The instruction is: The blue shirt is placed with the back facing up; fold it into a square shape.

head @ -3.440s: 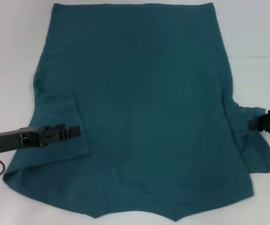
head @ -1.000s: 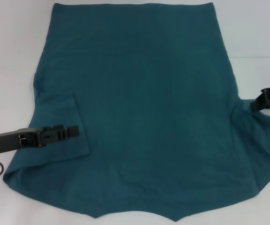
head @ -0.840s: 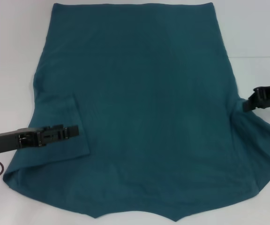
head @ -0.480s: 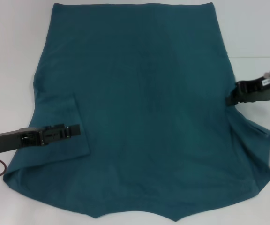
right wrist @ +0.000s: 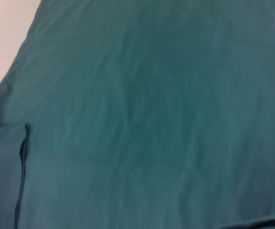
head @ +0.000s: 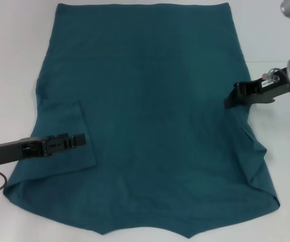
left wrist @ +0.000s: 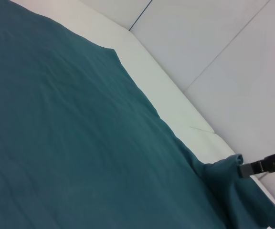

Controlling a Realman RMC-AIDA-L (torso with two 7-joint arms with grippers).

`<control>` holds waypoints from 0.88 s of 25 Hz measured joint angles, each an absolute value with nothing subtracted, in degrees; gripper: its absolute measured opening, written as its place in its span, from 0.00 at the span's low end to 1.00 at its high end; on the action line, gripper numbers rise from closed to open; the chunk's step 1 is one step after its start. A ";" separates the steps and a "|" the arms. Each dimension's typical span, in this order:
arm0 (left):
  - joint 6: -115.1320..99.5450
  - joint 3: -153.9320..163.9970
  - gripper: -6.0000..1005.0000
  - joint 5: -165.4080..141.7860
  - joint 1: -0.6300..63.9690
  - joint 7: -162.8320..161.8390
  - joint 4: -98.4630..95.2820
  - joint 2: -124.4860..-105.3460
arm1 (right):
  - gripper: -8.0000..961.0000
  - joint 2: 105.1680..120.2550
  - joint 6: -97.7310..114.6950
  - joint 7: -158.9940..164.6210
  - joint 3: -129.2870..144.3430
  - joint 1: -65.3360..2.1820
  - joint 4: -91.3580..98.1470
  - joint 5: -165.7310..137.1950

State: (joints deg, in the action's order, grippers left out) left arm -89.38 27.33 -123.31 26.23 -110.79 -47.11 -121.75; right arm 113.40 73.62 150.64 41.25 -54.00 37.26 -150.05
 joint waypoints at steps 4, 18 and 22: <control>-88.93 27.33 0.78 -123.31 26.21 -110.81 -47.10 -121.73 | 0.08 113.54 73.58 150.36 44.37 -54.50 37.21 -150.05; -87.98 27.33 0.78 -123.31 26.10 -110.84 -46.61 -121.72 | 0.26 112.33 70.15 146.02 45.99 -53.51 35.74 -136.80; -87.59 27.33 0.78 -123.31 26.12 -112.86 -46.59 -121.39 | 0.45 109.98 73.70 144.96 45.88 -52.75 34.84 -133.89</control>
